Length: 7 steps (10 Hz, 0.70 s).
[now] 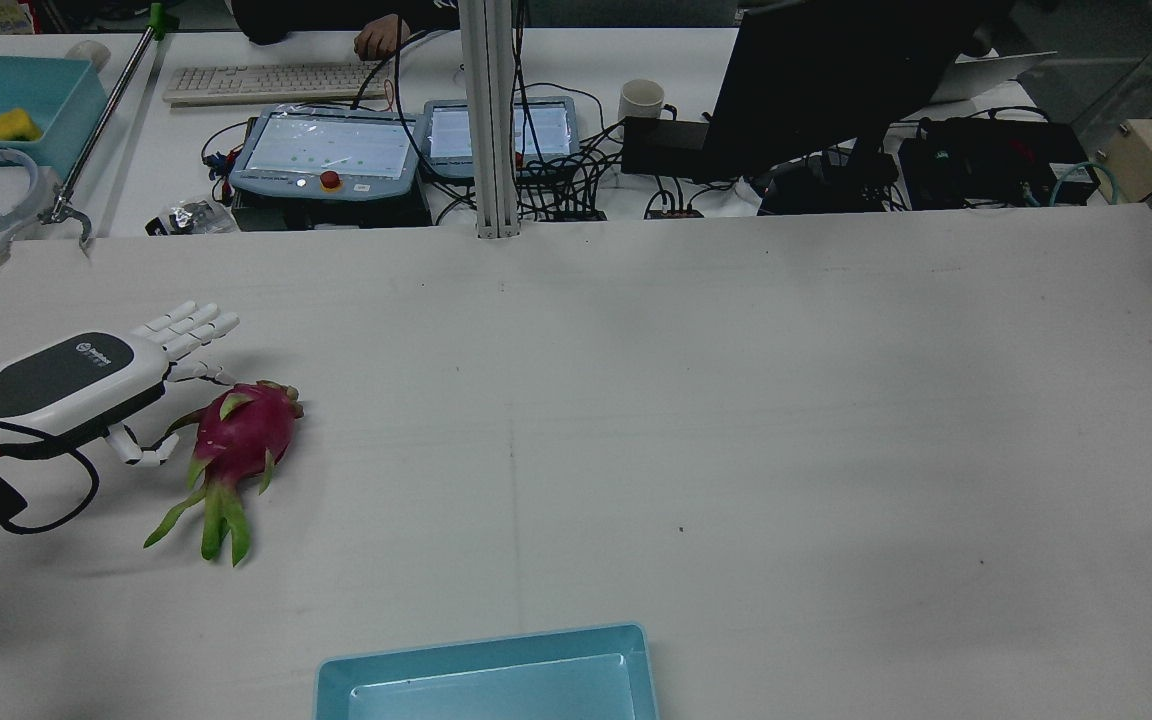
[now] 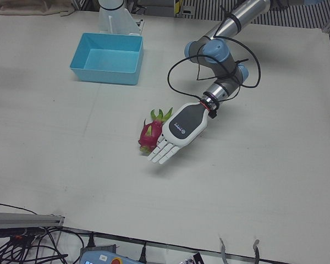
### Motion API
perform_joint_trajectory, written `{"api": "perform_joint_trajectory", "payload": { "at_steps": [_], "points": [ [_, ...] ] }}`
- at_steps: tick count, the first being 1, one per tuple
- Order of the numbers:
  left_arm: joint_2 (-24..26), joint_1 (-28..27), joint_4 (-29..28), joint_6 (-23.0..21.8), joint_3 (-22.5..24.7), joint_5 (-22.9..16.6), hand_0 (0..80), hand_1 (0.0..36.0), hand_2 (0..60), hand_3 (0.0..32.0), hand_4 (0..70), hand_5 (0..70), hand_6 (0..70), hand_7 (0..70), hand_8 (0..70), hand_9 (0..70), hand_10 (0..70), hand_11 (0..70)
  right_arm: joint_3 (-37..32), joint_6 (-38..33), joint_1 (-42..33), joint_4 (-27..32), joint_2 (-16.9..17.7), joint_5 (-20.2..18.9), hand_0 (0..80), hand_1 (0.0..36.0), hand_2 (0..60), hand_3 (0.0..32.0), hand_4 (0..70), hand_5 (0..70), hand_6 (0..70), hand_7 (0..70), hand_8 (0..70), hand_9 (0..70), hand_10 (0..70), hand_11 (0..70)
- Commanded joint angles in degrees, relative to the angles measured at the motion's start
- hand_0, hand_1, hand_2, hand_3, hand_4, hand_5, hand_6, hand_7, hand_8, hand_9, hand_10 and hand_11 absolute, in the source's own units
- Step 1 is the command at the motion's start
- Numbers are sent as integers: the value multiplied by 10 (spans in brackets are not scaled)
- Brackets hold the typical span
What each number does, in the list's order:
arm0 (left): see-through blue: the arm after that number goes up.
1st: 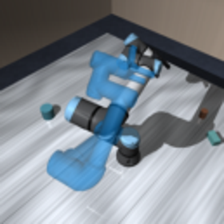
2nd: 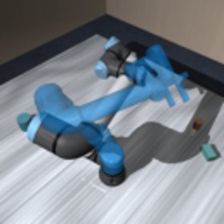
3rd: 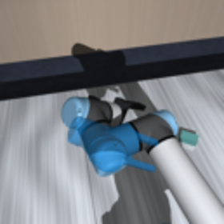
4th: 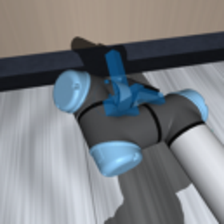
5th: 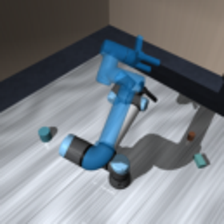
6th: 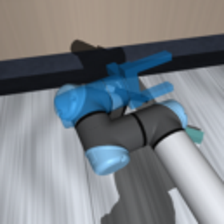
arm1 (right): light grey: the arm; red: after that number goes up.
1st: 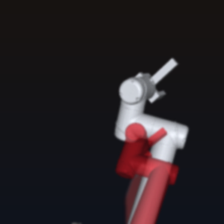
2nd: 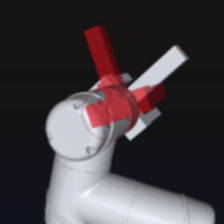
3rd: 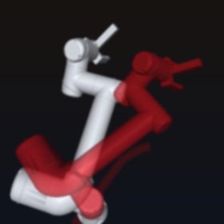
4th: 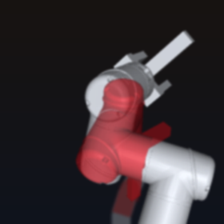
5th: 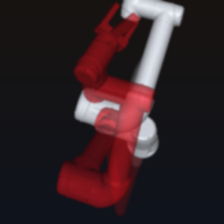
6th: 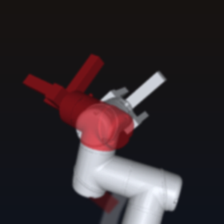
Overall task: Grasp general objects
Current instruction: 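Push the left hand against the dragon fruit, rolling it upright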
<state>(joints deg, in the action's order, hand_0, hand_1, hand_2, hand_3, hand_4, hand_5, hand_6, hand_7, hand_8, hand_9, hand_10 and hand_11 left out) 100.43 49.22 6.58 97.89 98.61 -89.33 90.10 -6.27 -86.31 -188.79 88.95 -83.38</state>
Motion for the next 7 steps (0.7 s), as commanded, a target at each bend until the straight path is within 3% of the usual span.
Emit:
{"api": "perform_joint_trajectory", "payload": {
  "at_steps": [1, 4, 6, 7],
  "points": [
    [39, 0, 68, -1, 3, -1, 446, 27, 0, 132, 0, 0, 0, 29, 0, 0, 0, 0, 0, 0, 0, 0, 0, 0, 0, 0, 0, 0, 0, 0, 0, 0, 0, 0, 0, 0],
    [41, -26, 76, -1, -1, 1, 426, 1, 0, 164, 0, 0, 0, 39, 0, 0, 0, 0, 0, 0, 0, 0, 0, 0, 0, 0, 0, 0, 0, 0, 0, 0, 0, 0, 0, 0],
    [56, -55, 90, 0, -6, 5, 423, 0, 0, 216, 0, 0, 0, 38, 0, 0, 0, 0, 0, 0, 0, 0, 0, 1, 0, 0, 0, 0, 0, 0, 0, 0, 0, 0, 0, 0],
    [63, -55, 101, 0, -4, 5, 422, 0, 0, 208, 0, 0, 0, 38, 0, 0, 0, 0, 1, 0, 0, 0, 0, 0, 0, 0, 0, 0, 0, 0, 0, 0, 0, 0, 0, 0]
  ]
}}
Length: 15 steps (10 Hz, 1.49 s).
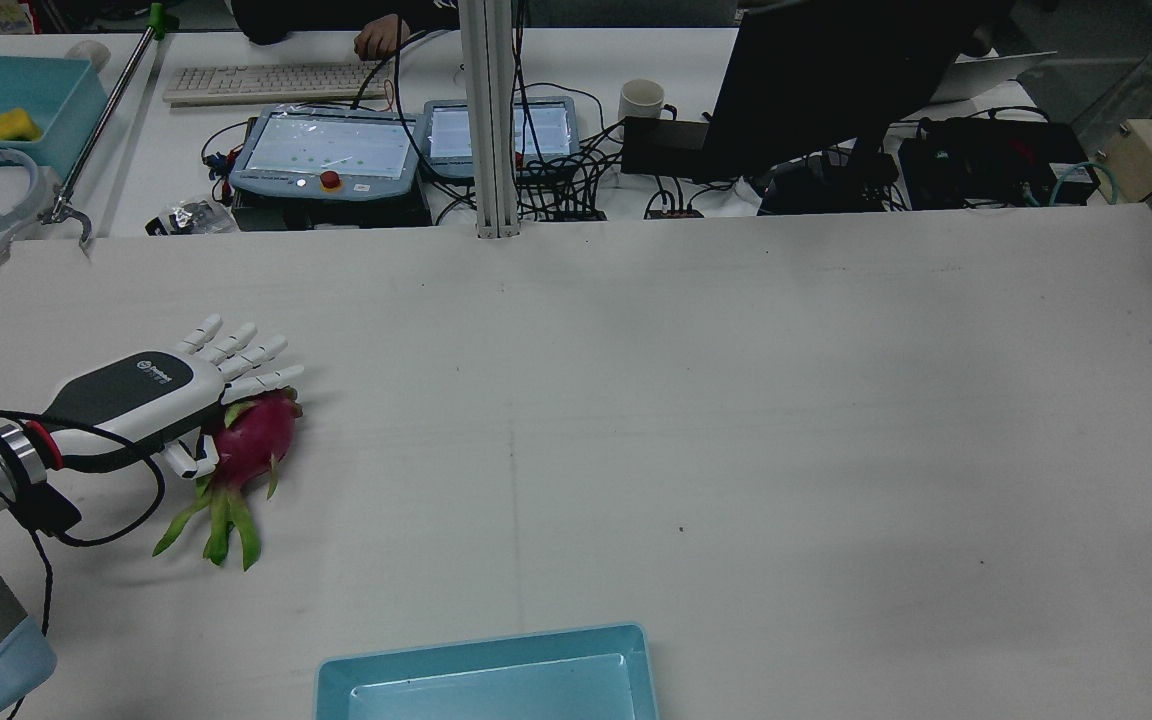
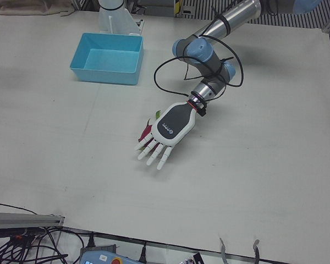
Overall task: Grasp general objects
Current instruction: 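Push the left hand against the dragon fruit, rolling it upright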
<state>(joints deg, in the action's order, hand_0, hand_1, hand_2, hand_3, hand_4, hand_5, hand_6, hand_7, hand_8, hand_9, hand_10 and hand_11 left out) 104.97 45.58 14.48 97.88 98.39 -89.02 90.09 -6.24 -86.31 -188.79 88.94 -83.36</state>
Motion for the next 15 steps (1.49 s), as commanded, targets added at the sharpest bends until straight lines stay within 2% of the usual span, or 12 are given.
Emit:
{"api": "perform_joint_trajectory", "payload": {
  "at_steps": [1, 2, 5, 6, 9, 10, 11, 14, 15],
  "points": [
    [22, -19, 30, 0, 0, 2, 422, 0, 0, 212, 0, 0, 0, 38, 0, 0, 0, 0, 1, 0, 0, 0, 0, 0, 0, 0, 0, 0, 0, 0, 0, 0, 0, 0, 0, 0],
    [22, -19, 33, 0, 3, 2, 423, 0, 0, 224, 0, 0, 0, 36, 0, 0, 0, 0, 0, 0, 0, 0, 0, 0, 0, 0, 0, 0, 0, 0, 0, 0, 0, 0, 0, 0],
    [30, -19, 41, -1, -2, -1, 417, 0, 0, 230, 0, 0, 0, 34, 0, 0, 0, 0, 1, 0, 0, 0, 0, 0, 0, 0, 0, 0, 0, 0, 0, 0, 0, 0, 0, 0],
    [35, -19, 48, -1, 0, -2, 407, 0, 0, 208, 0, 0, 0, 30, 0, 0, 0, 0, 0, 0, 0, 0, 0, 0, 0, 0, 0, 0, 0, 0, 0, 0, 0, 0, 0, 0],
    [38, -19, 50, -1, 2, -3, 383, 0, 0, 220, 0, 0, 0, 18, 0, 0, 0, 0, 1, 0, 0, 0, 0, 0, 0, 0, 0, 0, 0, 0, 0, 0, 0, 0, 0, 0],
    [39, -17, 56, -1, 5, -4, 280, 0, 0, 234, 0, 0, 0, 18, 0, 0, 0, 0, 1, 1, 0, 0, 0, 0, 0, 0, 0, 0, 0, 0, 0, 0, 0, 0, 0, 0],
    [43, -16, 60, -11, 5, -4, 223, 0, 0, 252, 0, 0, 0, 17, 0, 0, 0, 0, 1, 0, 0, 0, 0, 0, 0, 0, 0, 0, 0, 0, 0, 0, 0, 0, 0, 0],
    [45, -15, 73, -28, 15, -4, 231, 0, 0, 282, 0, 0, 0, 13, 0, 0, 0, 0, 1, 1, 0, 0, 0, 0, 0, 0, 0, 0, 0, 0, 0, 0, 0, 0, 0, 0],
    [51, -12, 91, -29, 22, -4, 232, 0, 0, 276, 0, 0, 0, 14, 0, 0, 0, 0, 1, 1, 0, 0, 0, 0, 0, 0, 0, 0, 0, 0, 0, 0, 0, 0, 0, 0]
  ]
}}
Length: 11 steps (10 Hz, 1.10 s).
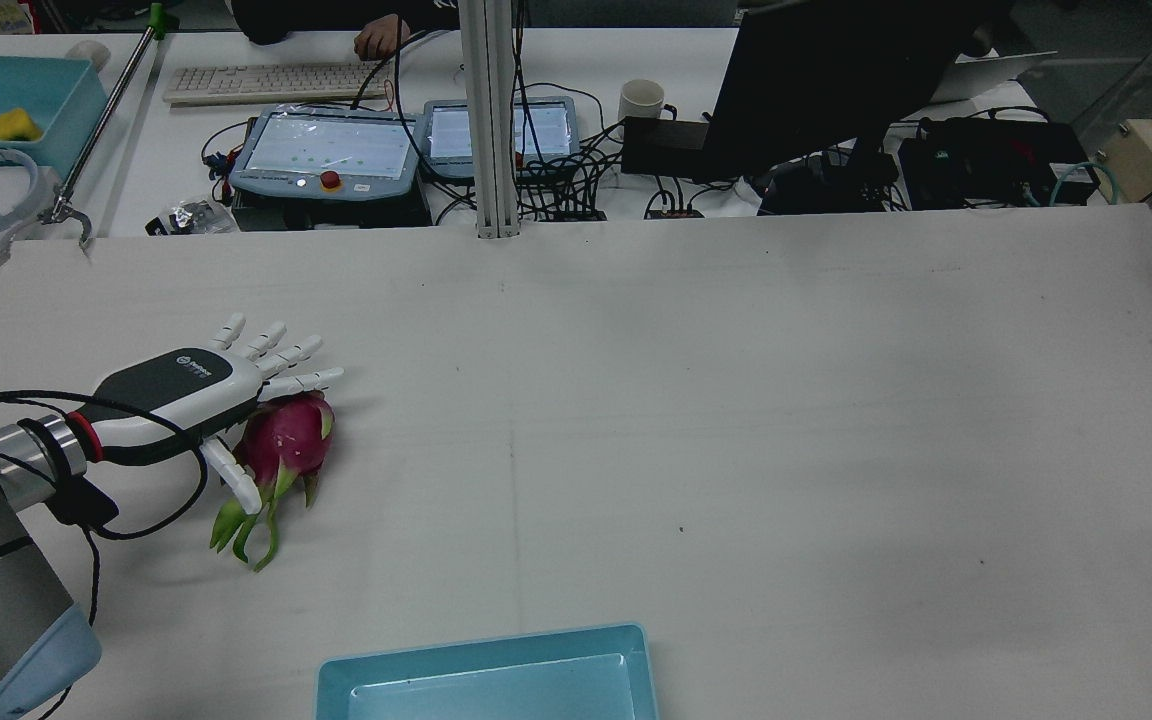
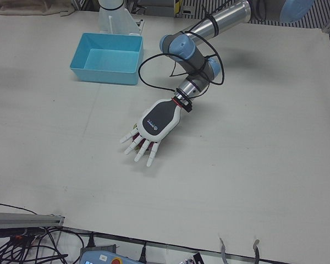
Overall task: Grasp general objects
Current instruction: 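Push the left hand against the dragon fruit, rolling it upright, then wrap the left hand fingers around the dragon fruit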
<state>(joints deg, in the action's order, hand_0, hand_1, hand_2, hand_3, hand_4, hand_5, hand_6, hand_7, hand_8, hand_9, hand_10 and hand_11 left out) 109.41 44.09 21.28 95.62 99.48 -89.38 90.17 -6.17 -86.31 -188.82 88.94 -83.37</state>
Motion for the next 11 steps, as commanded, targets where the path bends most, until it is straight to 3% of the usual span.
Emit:
{"api": "perform_joint_trajectory", "payload": {
  "at_steps": [1, 2, 3, 6, 11],
  "points": [
    [13, 8, 35, -5, 25, -1, 226, 0, 0, 276, 0, 0, 0, 13, 0, 0, 0, 0, 0, 0, 0, 0, 0, 1, 0, 0, 0, 0, 0, 0, 0, 0, 0, 0, 0, 0],
    [17, 7, 38, -4, 24, -1, 223, 0, 0, 290, 0, 0, 0, 7, 0, 0, 0, 0, 0, 0, 0, 0, 0, 0, 0, 0, 0, 0, 0, 0, 0, 0, 0, 0, 0, 0],
    [16, 6, 39, -3, 24, 0, 231, 0, 0, 282, 0, 0, 0, 14, 0, 0, 0, 0, 0, 0, 0, 0, 0, 0, 0, 0, 0, 0, 0, 0, 0, 0, 0, 0, 0, 0],
    [18, 2, 30, 5, 17, 2, 305, 0, 0, 310, 0, 0, 0, 28, 0, 0, 0, 0, 0, -1, 0, 0, 0, 0, 0, 0, 0, 0, 0, 0, 0, 0, 0, 0, 0, 0],
    [76, -59, 70, -3, 17, 7, 352, 0, 0, 320, 0, 0, 0, 35, 0, 0, 0, 0, 0, -1, 0, 0, 0, 0, 0, 0, 0, 0, 0, 0, 0, 0, 0, 0, 0, 0]
  ]
}}
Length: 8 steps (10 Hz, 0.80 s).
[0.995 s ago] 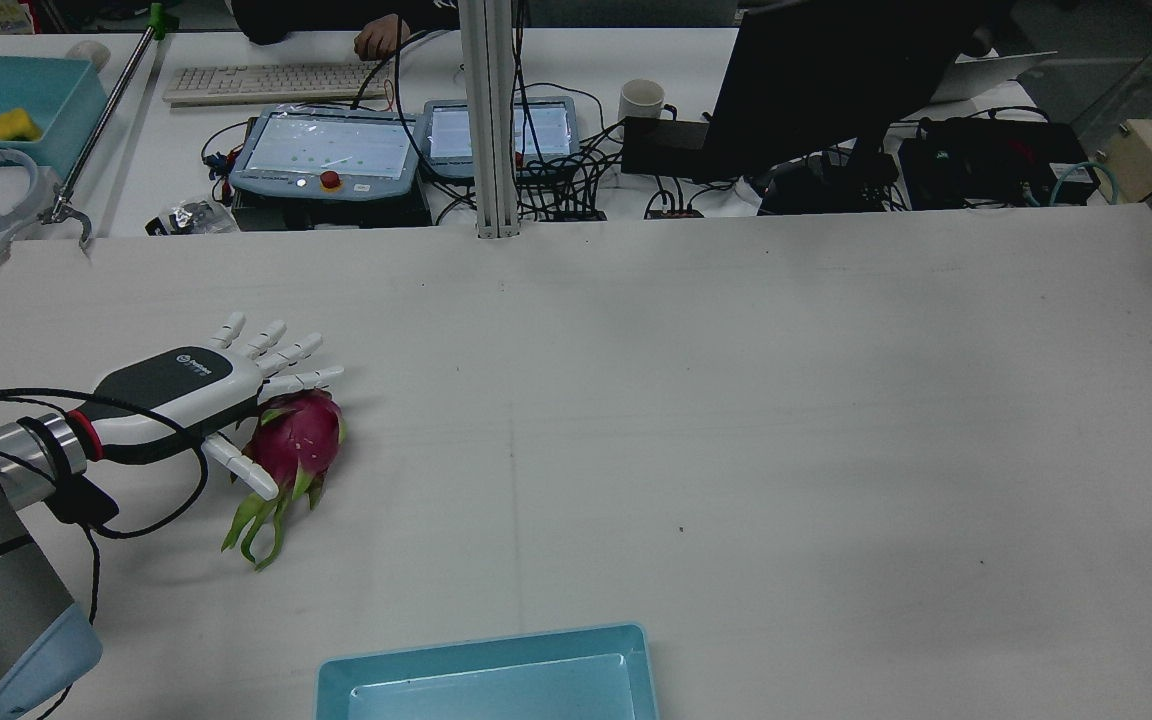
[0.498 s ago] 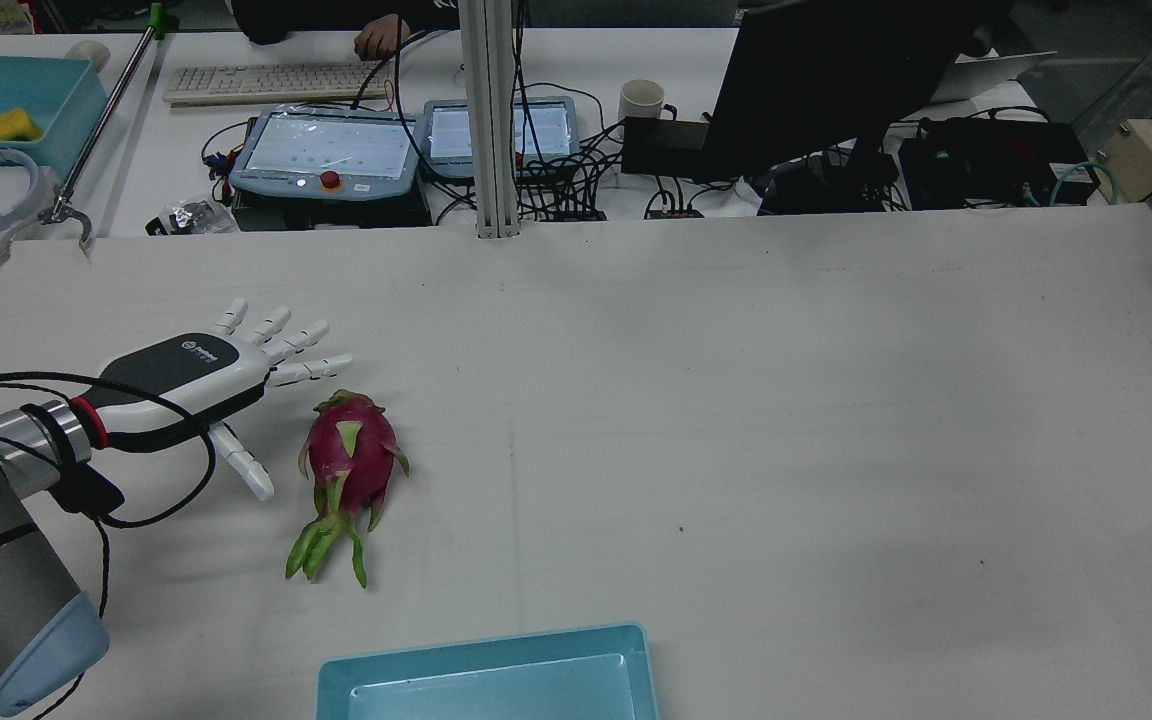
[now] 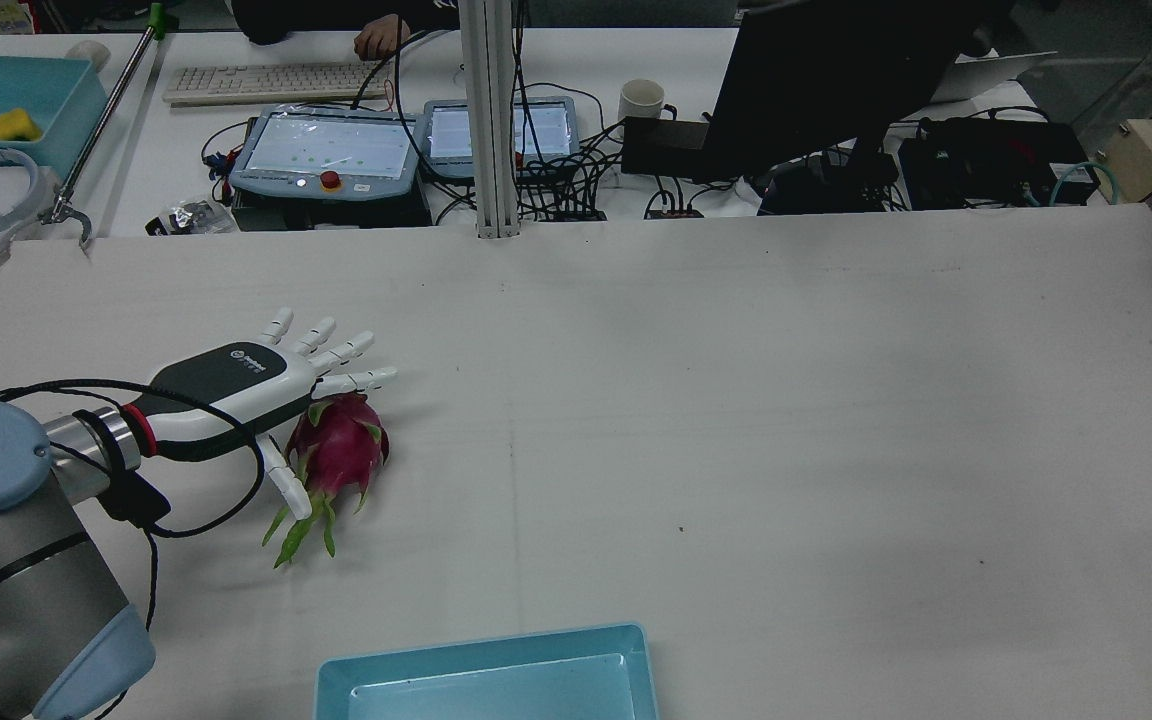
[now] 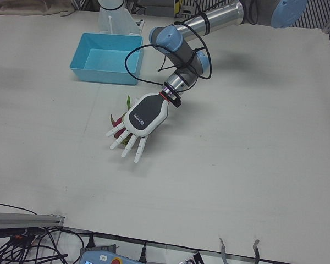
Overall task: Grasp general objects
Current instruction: 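Wrap the left hand fingers around the dragon fruit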
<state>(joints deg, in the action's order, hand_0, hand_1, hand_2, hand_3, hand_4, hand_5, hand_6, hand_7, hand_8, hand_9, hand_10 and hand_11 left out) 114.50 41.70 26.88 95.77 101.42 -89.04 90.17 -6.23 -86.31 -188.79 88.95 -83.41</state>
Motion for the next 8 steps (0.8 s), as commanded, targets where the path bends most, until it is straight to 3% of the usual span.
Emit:
{"api": "perform_joint_trajectory", "payload": {
  "at_steps": [1, 4, 8],
  "points": [
    [27, -49, 7, -3, -7, 7, 347, 0, 0, 320, 0, 0, 0, 39, 0, 0, 0, 0, 0, 0, 0, 0, 0, 0, 0, 0, 0, 0, 0, 0, 0, 0, 0, 0, 0, 0],
    [37, -60, 17, -4, -16, 23, 347, 0, 0, 320, 0, 0, 0, 44, 0, 0, 0, 0, 0, 1, 0, 0, 0, 0, 0, 0, 0, 0, 0, 0, 0, 0, 0, 0, 0, 0],
    [42, -21, 41, -2, -11, 19, 375, 0, 0, 320, 0, 0, 0, 23, 0, 0, 0, 0, 0, 1, 0, 0, 0, 0, 0, 0, 0, 0, 0, 0, 0, 0, 0, 0, 0, 0]
  ]
}}
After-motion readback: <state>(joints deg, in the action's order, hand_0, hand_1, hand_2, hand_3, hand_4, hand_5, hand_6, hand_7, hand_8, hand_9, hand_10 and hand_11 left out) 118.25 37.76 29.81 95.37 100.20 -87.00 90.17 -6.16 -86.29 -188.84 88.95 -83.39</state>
